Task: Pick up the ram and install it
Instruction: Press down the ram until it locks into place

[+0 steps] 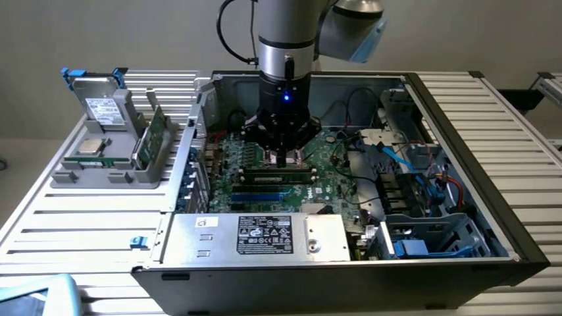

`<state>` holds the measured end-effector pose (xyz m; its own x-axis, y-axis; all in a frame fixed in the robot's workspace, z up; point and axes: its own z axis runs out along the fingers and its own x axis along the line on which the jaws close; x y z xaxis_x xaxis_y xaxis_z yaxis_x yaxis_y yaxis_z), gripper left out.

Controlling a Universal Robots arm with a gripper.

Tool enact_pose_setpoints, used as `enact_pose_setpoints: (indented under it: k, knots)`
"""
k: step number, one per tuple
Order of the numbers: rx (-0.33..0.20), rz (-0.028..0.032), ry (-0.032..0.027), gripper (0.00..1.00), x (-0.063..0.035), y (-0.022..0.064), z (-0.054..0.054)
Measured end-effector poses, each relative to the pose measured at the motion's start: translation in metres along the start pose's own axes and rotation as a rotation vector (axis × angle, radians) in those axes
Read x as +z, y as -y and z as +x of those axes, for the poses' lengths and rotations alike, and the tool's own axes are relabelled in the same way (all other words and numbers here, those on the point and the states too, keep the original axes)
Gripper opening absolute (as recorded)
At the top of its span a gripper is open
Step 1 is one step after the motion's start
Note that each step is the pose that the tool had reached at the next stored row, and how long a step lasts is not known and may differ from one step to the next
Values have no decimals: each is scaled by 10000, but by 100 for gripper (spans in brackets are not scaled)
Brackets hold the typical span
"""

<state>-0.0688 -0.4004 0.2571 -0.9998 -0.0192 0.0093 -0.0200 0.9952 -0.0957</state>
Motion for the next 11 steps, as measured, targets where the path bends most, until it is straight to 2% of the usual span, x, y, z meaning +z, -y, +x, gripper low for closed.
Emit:
enact_pose_setpoints:
  k: [11]
  knots:
    - [1, 60, 0, 11, 0, 0, 0]
